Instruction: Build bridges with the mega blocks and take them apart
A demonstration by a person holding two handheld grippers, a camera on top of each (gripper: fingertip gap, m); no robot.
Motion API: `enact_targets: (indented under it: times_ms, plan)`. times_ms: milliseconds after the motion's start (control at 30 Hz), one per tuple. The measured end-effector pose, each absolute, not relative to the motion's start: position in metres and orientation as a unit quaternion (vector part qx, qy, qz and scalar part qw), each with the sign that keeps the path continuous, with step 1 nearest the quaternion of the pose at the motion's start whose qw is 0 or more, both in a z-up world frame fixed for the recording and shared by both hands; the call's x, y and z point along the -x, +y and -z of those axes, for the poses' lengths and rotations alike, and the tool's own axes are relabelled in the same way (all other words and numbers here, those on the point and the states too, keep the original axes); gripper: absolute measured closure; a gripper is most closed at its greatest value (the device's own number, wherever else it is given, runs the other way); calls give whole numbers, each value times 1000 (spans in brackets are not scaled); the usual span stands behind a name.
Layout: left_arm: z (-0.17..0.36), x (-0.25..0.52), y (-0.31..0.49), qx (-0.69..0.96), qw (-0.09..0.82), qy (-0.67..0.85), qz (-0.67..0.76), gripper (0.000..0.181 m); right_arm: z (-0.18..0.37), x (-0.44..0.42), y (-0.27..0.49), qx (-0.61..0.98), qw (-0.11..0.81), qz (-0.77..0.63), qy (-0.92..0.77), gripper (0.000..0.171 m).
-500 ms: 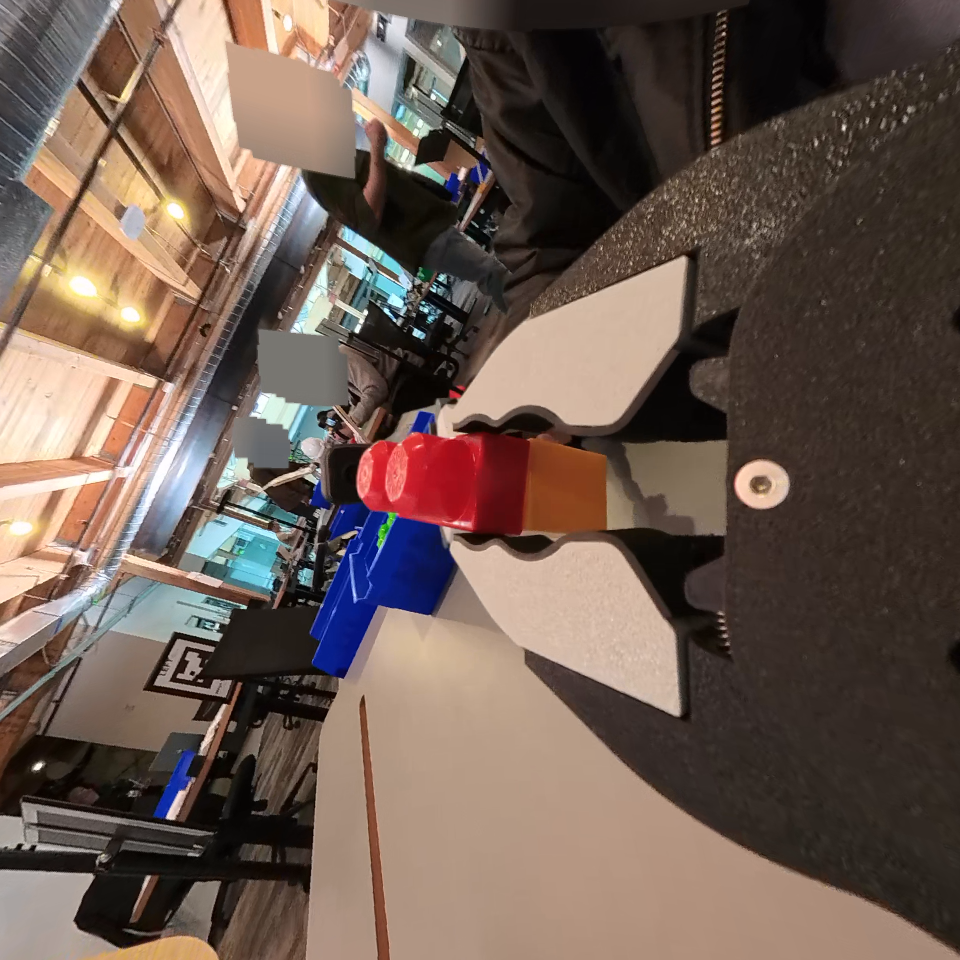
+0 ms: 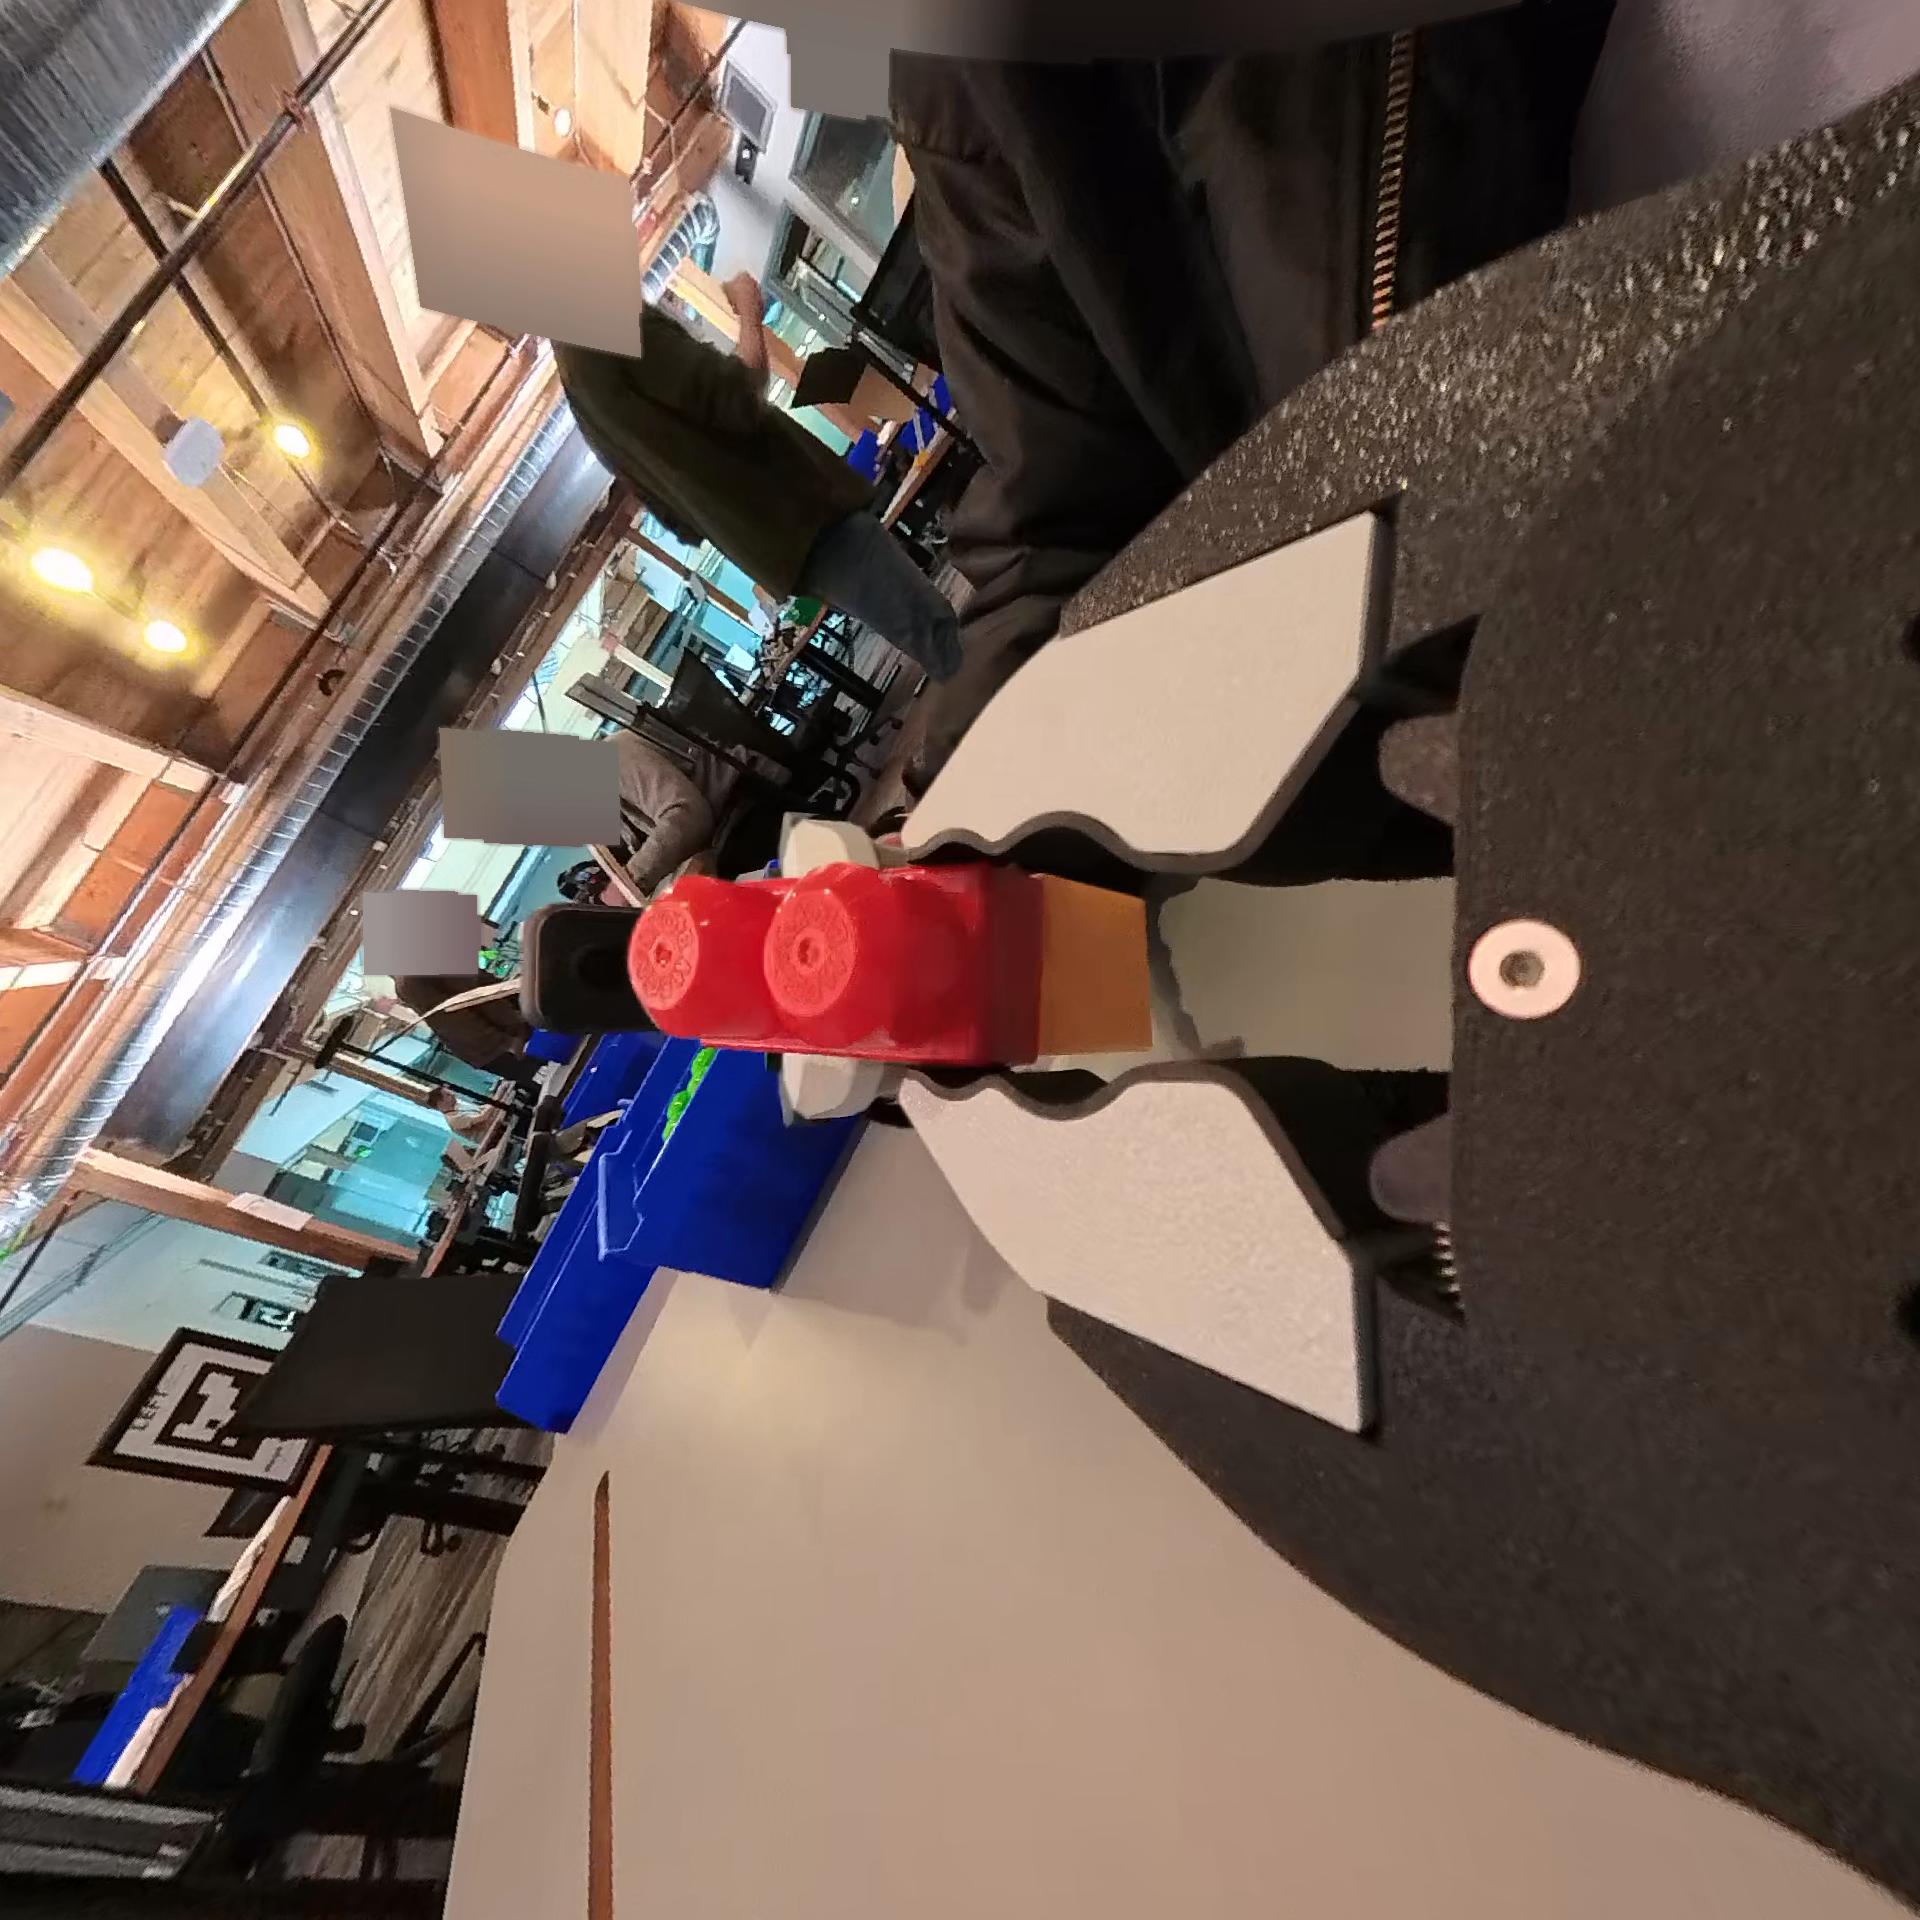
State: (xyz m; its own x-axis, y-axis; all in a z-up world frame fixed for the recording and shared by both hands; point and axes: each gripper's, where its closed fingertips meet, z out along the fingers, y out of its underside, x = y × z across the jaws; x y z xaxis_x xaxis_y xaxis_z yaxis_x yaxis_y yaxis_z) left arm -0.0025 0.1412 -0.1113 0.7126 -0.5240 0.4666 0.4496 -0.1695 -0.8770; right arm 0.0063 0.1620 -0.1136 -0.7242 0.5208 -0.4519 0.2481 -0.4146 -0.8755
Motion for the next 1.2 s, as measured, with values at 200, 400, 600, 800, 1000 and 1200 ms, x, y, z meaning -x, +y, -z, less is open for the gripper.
enact_targets:
  times_ms: [200,400,600,800,1000,1200]
  plan:
    - [111,-4,141,653,637,32,408,144,112,-9,165,353,63,-778,-516,137]
    - [108,0,140,641,640,20,424,142,116,-9,166,357,48,-777,-516,137]
    - [119,-3,142,670,615,22,416,145,120,-8,166,361,56,-768,-525,138]
    - [140,-4,145,703,559,-1,440,145,143,-9,168,393,10,-749,-534,138]
    - [164,-15,147,752,513,31,411,145,156,-15,173,394,-5,-734,-554,137]
    - [163,-21,150,738,520,32,429,145,154,-19,175,392,-26,-739,-547,137]
